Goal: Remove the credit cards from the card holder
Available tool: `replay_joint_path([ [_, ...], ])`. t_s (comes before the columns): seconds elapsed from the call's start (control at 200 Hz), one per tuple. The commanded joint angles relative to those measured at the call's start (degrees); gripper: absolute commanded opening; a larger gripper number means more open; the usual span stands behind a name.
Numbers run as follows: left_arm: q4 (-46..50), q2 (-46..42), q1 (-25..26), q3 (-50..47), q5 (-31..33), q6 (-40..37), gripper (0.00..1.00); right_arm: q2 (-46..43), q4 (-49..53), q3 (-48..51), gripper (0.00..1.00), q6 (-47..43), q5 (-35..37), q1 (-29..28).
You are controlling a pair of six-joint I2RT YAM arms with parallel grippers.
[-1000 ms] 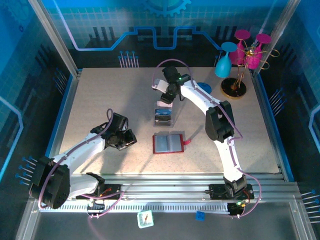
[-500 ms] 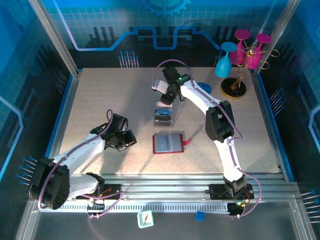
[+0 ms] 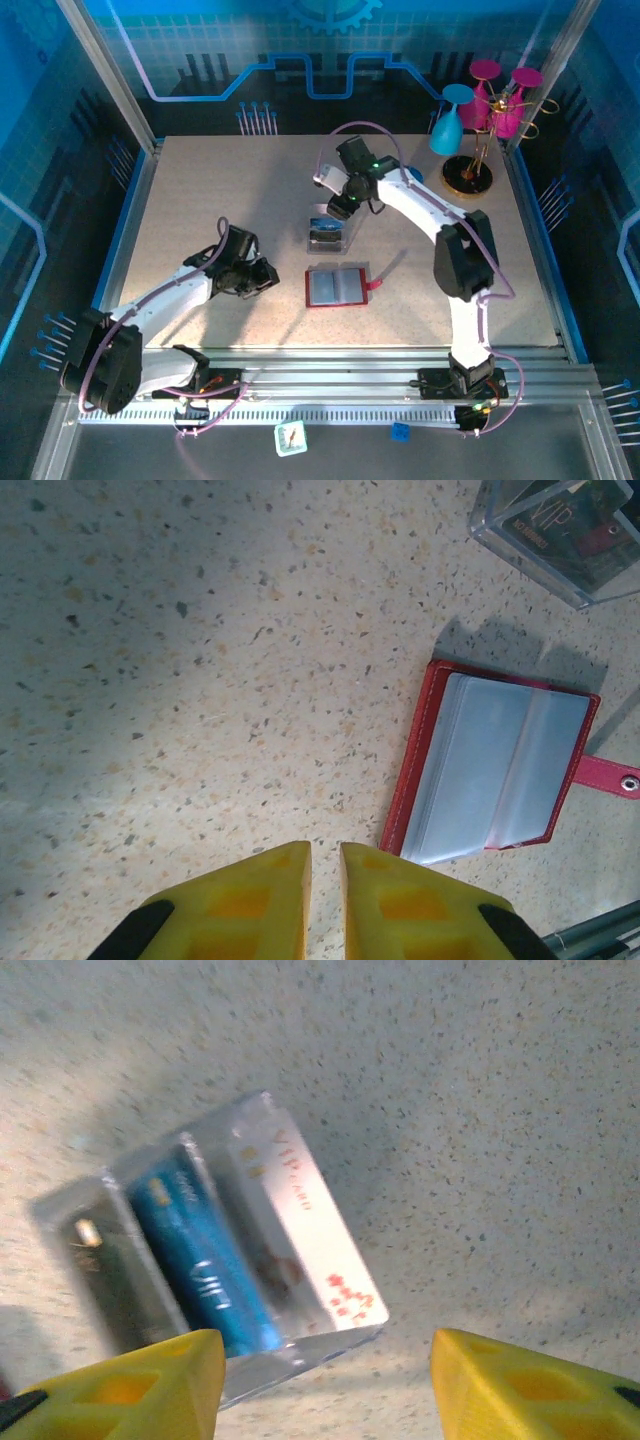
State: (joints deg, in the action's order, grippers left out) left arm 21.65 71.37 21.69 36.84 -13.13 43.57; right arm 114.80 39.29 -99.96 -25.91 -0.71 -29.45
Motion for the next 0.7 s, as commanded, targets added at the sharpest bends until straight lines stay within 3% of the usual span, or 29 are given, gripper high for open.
replay_joint_path([
  [0.0,-2.1,2.3,1.5,1.3,-1.9,1.1,0.16,-6.5,-5.2,6.3,0.55,8.9,-5.3,-0.8],
  [0.295,-5.7,8.9,7.0,4.4,-1.6,2.5,0.15,-20.0,-15.5,25.8,0.48,29.8,-13.2,-1.8],
  [0.495,-10.2,13.1,9.6,4.8,-3.0,4.6,0.13,-24.4,-19.4,35.2,0.4,42.7,-18.5,-3.2],
  [0.695,-14.3,16.6,10.6,4.5,-5.1,6.3,0.11,-27.1,-22.6,42.2,0.37,51.8,-19.1,-5.6],
])
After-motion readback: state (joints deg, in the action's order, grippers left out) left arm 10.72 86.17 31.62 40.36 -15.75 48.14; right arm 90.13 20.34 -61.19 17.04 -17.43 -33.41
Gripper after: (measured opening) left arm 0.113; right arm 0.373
